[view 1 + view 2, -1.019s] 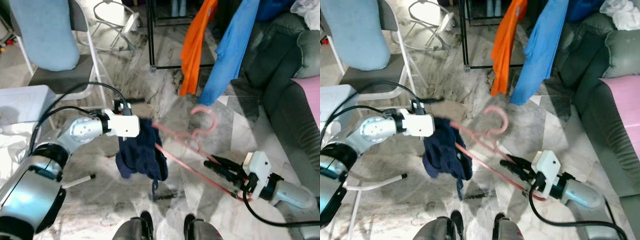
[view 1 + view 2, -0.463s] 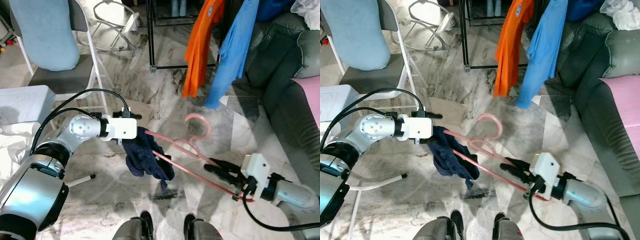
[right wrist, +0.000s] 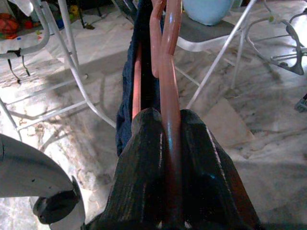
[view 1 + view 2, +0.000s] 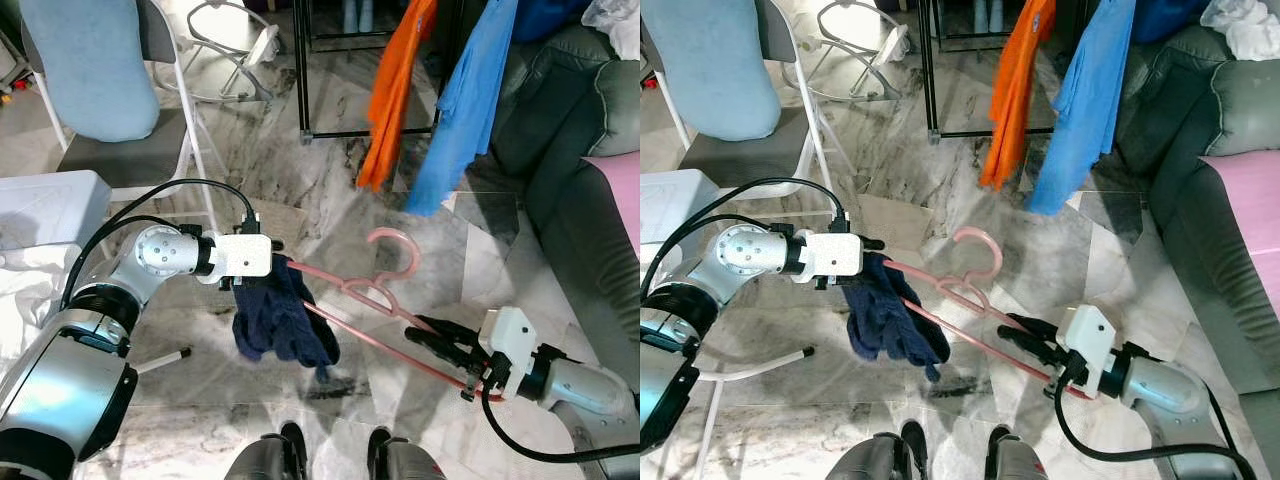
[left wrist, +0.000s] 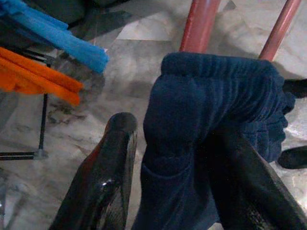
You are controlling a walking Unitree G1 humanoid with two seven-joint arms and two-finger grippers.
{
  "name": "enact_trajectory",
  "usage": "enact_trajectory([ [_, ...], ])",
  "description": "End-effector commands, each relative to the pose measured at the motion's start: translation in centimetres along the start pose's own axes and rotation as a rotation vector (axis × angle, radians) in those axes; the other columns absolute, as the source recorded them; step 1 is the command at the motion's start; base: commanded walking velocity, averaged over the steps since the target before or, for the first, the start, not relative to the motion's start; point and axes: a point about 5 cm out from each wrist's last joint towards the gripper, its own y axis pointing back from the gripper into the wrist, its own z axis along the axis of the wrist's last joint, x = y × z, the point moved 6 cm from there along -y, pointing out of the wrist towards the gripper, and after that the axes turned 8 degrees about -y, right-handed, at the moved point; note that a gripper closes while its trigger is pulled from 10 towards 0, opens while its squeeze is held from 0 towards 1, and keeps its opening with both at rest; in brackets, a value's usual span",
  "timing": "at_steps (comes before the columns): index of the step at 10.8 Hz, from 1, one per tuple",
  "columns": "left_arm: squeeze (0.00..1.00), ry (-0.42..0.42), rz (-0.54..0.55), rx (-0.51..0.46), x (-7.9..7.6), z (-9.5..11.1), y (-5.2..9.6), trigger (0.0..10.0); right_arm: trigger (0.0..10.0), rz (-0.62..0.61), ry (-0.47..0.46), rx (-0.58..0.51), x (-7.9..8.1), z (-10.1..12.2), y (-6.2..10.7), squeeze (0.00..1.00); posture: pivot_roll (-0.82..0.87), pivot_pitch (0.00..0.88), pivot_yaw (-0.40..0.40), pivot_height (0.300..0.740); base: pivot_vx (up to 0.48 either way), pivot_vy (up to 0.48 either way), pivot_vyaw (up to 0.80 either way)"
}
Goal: Hang hanger
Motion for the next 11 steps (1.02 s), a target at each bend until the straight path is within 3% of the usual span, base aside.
enact_trajectory([
  [1, 0.00, 0.031, -0.010, -0.005, -0.6, -0.2, 0.0, 0.0, 10.0, 0.038, 0.023, -0.032, 0.6, 0.6, -0.5, 0.00, -0.10, 0.239, 0.092, 0.740, 0.000, 0.000, 0.00],
  [10, 0.00, 0.154, -0.156, -0.034, -3.2, -0.5, 0.0, 0.0, 10.0, 0.032, 0.075, -0.013, 0.1, 0.3, -1.4, 0.00, -0.10, 0.241, 0.089, 0.740, 0.000, 0.000, 0.00],
  [11, 0.00, 0.161, -0.162, -0.032, -3.5, -0.5, -0.1, 0.0, 10.0, 0.026, 0.071, 0.000, -0.4, 0.2, -1.4, 0.23, -0.10, 0.245, 0.090, 0.740, 0.000, 0.000, 0.00],
])
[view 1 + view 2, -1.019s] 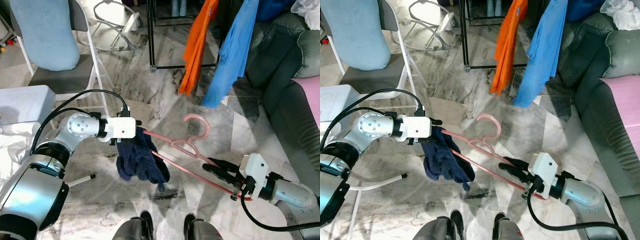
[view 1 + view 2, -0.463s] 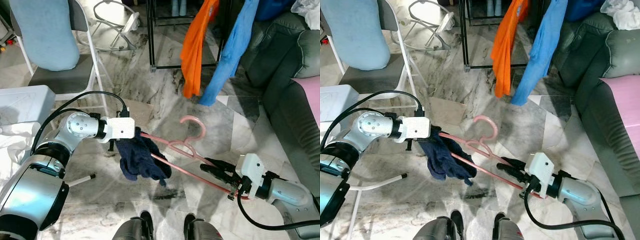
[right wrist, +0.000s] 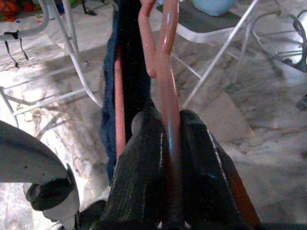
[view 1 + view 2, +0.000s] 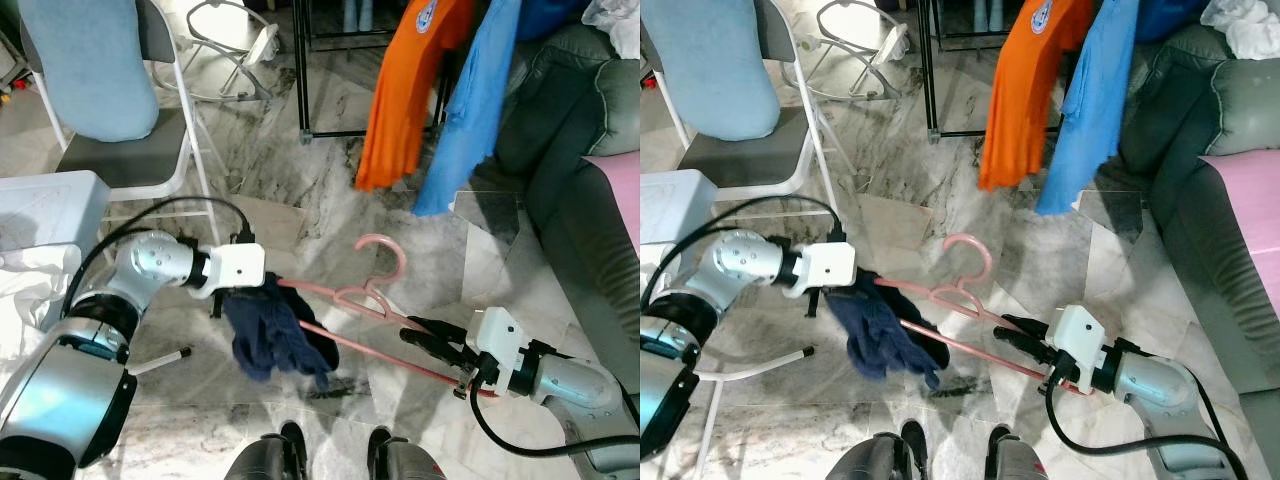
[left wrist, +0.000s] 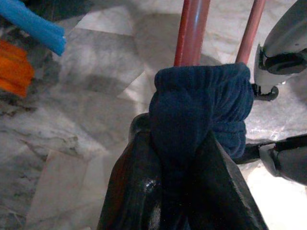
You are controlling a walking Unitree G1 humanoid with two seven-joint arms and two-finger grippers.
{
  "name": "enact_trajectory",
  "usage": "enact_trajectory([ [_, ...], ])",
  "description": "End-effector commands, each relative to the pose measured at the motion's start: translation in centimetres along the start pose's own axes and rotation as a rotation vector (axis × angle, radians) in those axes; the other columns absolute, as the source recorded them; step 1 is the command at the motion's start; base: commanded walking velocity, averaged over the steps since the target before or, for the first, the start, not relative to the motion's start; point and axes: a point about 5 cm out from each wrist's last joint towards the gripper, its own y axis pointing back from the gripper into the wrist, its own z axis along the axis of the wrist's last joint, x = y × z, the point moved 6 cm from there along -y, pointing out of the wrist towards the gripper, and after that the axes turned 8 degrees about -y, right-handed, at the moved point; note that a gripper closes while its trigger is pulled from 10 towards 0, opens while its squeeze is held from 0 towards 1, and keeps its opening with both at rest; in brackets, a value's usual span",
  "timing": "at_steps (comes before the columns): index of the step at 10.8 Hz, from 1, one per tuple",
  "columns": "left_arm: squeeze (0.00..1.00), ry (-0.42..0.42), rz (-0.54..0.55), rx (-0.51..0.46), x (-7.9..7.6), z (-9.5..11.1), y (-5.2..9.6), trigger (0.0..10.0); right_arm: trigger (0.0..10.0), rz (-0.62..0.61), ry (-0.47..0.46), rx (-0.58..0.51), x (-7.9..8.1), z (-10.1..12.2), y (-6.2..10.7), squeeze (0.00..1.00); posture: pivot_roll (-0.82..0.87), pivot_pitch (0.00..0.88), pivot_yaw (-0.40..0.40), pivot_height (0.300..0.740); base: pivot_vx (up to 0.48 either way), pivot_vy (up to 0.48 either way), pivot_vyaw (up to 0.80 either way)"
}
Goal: Hang hanger
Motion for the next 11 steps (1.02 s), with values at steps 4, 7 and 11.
enact_trajectory([
  [4, 0.00, 0.057, 0.043, 0.011, -0.6, -1.0, 0.4, 0.0, 10.0, 0.032, 0.074, 0.080, -0.5, 0.1, -0.2, 1.00, -0.09, 0.244, 0.082, 0.740, 0.000, 0.000, 0.00],
  [7, 0.00, 0.113, 0.109, 0.077, -0.6, -3.1, 1.9, 0.0, 10.0, -0.003, 0.125, 0.092, -2.2, 1.9, 0.9, 1.00, -0.10, 0.244, 0.084, 0.740, 0.000, 0.000, 0.00],
  [11, 0.00, 0.120, 0.261, 0.240, 0.6, -5.9, 4.1, 0.0, 10.0, -0.112, 0.171, 0.065, -4.5, 3.7, 1.9, 1.00, -0.11, 0.242, 0.091, 0.740, 0.000, 0.000, 0.00],
])
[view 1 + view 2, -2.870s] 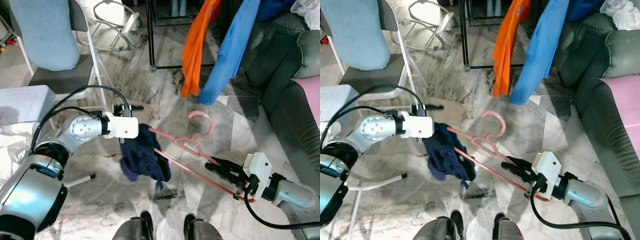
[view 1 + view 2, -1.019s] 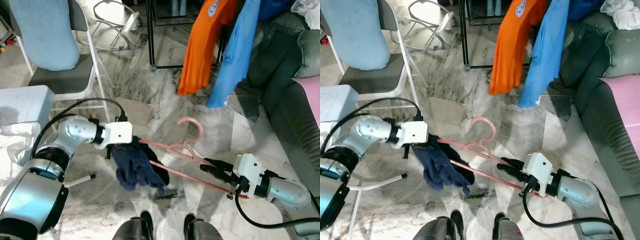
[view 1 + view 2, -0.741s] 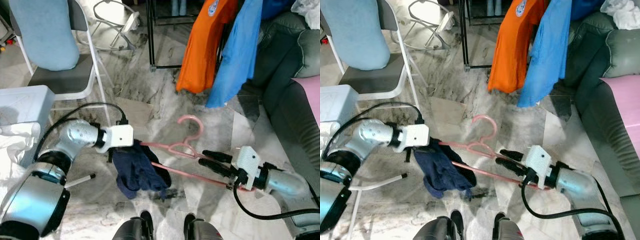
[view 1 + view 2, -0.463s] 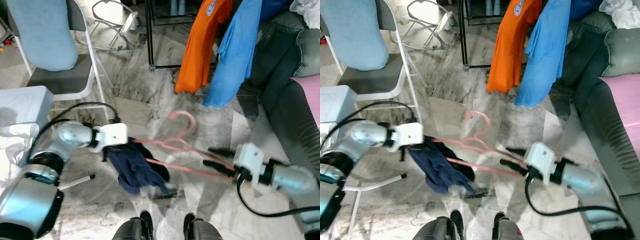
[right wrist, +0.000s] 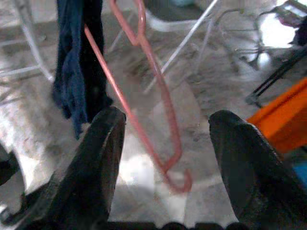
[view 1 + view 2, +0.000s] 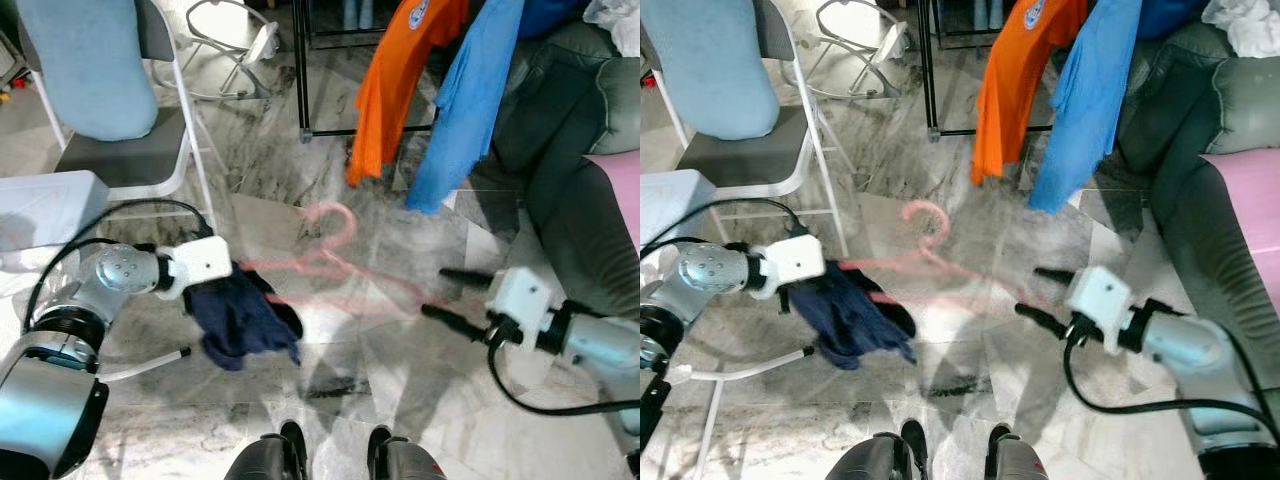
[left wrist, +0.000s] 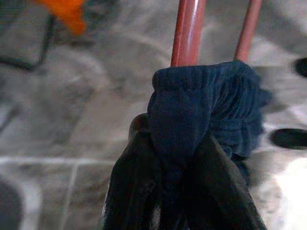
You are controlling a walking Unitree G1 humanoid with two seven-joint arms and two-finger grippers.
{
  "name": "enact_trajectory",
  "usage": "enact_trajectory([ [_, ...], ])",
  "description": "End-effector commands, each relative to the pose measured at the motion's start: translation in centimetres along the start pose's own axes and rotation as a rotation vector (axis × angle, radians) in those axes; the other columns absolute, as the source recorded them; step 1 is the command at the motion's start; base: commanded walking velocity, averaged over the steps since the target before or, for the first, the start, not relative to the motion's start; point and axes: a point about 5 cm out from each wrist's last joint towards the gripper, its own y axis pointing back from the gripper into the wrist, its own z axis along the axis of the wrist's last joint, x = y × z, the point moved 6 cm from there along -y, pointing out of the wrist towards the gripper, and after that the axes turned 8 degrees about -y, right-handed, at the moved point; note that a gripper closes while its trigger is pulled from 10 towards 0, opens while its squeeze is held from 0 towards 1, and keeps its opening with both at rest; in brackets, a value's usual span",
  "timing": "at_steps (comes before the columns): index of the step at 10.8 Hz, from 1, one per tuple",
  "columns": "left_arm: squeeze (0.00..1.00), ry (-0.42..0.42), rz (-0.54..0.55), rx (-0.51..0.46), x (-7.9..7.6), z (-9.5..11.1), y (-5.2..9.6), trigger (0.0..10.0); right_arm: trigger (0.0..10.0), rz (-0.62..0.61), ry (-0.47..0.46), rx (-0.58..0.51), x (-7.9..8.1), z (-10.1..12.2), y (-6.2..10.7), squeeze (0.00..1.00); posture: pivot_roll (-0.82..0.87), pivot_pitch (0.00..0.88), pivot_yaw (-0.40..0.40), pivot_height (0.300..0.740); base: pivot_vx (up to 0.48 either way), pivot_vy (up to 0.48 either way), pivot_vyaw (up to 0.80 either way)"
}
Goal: Hang hanger
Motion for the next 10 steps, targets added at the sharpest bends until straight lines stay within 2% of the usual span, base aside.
enact_trajectory([
  [1, 0.00, -0.004, 0.068, 0.060, 1.3, -1.1, 0.8, 0.0, 10.0, 0.001, -0.008, -0.042, 0.2, 1.0, -0.1, 1.00, -0.10, 0.240, 0.092, 0.740, 0.000, 0.000, 0.00],
  [2, 0.00, -0.009, 0.151, 0.082, 2.7, -1.2, 1.1, 0.0, 10.0, 0.015, -0.038, -0.064, 1.0, 1.1, -0.4, 1.00, -0.10, 0.240, 0.095, 0.740, 0.000, 0.000, 0.00],
  [3, 0.00, -0.007, 0.188, 0.089, 3.4, -1.2, 1.2, 0.0, 10.0, 0.029, -0.061, -0.076, 1.8, 1.1, -0.8, 1.00, -0.10, 0.239, 0.096, 0.740, 0.000, 0.000, 0.00],
  [4, 0.00, 0.010, 0.233, 0.094, 4.2, -1.1, 1.3, 0.0, 10.0, 0.052, -0.110, -0.096, 3.2, 0.8, -1.4, 1.00, -0.10, 0.239, 0.099, 0.740, 0.000, 0.000, 0.00],
  [5, 0.00, 0.021, 0.249, 0.093, 4.4, -1.0, 1.3, 0.0, 10.0, 0.049, -0.131, -0.109, 3.8, 0.8, -1.7, 1.00, -0.10, 0.239, 0.101, 0.740, 0.000, 0.000, 0.00],
  [7, 0.00, 0.088, 0.253, 0.018, 4.6, 0.2, 0.9, 0.0, 10.0, -0.029, -0.327, -0.185, 4.1, 0.1, -2.4, 1.00, -0.09, 0.240, 0.094, 0.740, 0.000, 0.000, 0.00],
  [8, 0.00, 0.132, 0.258, -0.062, 5.3, 1.6, 0.8, 0.0, 10.0, -0.057, -0.468, -0.193, 4.9, -1.6, -3.0, 1.00, -0.09, 0.241, 0.092, 0.740, 0.000, 0.000, 0.00],
  [9, 0.00, 0.142, 0.246, -0.141, 5.8, 3.1, 0.7, 0.0, 10.0, -0.088, -0.564, -0.176, 6.0, -3.4, -3.8, 1.00, -0.08, 0.243, 0.089, 0.740, 0.000, 0.000, 0.00],
  [10, 0.00, 0.140, 0.241, -0.171, 5.9, 3.7, 0.8, 0.0, 10.0, -0.101, -0.583, -0.161, 6.5, -4.1, -4.1, 1.00, -0.07, 0.244, 0.088, 0.740, 0.000, 0.000, 0.00],
])
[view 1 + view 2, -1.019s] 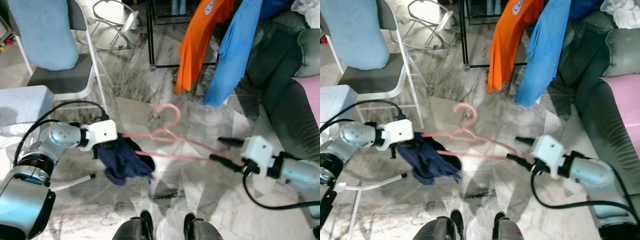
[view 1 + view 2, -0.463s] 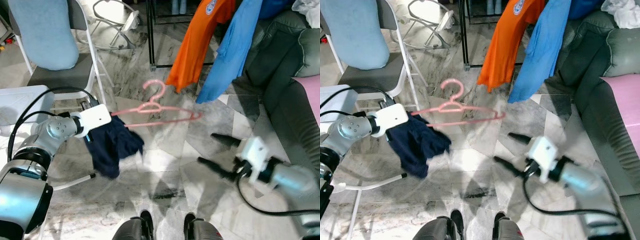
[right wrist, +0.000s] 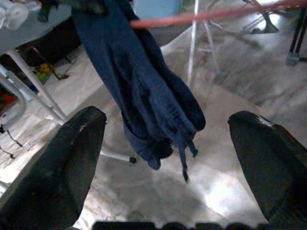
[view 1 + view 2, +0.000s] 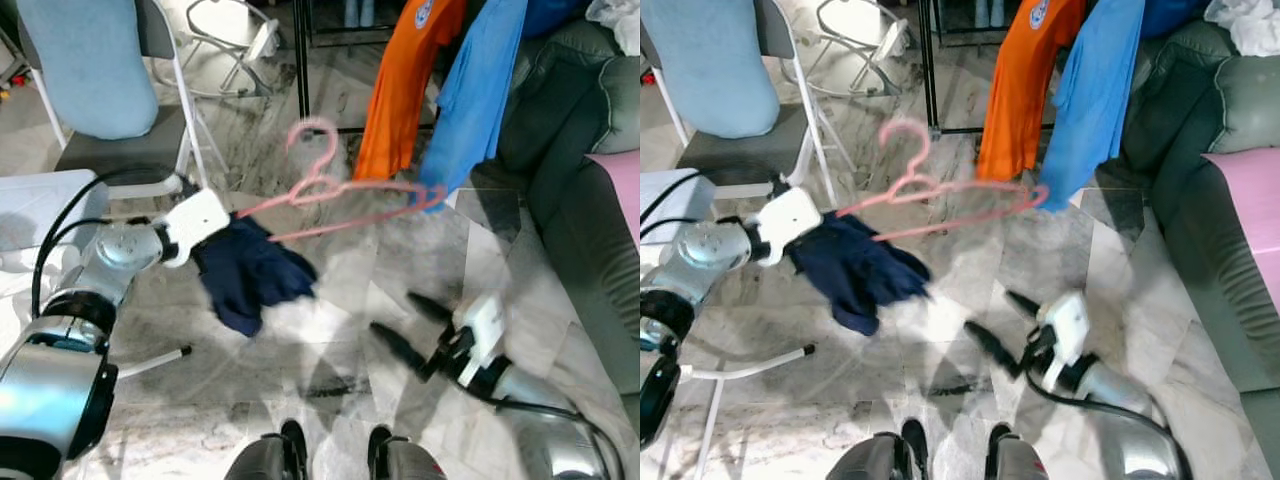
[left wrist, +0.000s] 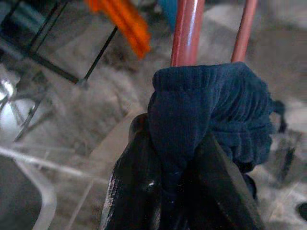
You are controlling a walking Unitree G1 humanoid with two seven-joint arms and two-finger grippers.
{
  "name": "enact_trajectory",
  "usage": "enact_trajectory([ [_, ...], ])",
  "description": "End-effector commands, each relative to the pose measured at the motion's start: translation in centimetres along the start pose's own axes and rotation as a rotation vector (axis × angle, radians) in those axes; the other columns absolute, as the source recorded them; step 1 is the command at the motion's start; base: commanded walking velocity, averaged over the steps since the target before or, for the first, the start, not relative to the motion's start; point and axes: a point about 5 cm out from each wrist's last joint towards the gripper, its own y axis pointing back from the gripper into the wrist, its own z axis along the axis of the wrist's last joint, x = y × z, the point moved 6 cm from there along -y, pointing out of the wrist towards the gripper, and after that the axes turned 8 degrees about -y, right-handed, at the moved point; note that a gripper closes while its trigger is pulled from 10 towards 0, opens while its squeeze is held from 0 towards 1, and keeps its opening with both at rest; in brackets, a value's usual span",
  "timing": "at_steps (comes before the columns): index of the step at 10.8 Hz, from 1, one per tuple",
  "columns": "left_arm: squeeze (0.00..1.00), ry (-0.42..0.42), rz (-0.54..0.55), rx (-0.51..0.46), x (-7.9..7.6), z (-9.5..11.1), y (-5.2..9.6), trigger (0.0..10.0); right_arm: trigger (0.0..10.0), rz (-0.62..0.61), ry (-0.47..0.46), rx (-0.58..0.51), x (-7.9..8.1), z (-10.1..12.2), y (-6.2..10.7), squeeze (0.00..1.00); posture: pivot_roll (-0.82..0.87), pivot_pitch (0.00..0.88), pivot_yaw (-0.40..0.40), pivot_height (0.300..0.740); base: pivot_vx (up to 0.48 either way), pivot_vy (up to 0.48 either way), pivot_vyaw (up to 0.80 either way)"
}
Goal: Hang hanger
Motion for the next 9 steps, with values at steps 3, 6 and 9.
enact_trajectory([
  [3, 0.00, 0.059, -0.100, -0.256, 0.1, 4.5, 0.2, 0.0, 10.0, -0.194, -0.136, -0.018, -2.3, -2.2, -0.8, 0.00, -0.06, 0.254, 0.084, 0.740, 0.000, 0.000, 0.00],
  [6, 0.00, 0.062, -0.279, -0.385, -4.1, 6.5, -0.2, 0.0, 10.0, -0.291, -0.129, -0.104, -4.3, 0.2, -0.9, 0.00, -0.07, 0.261, 0.076, 0.740, 0.000, 0.000, 0.00],
  [9, 0.00, 0.079, -0.347, -0.517, -6.4, 9.4, -0.6, 0.0, 10.0, -0.306, -0.117, -0.110, -5.0, 0.5, -1.0, 0.00, -0.08, 0.266, 0.065, 0.740, 0.000, 0.000, 0.00],
])
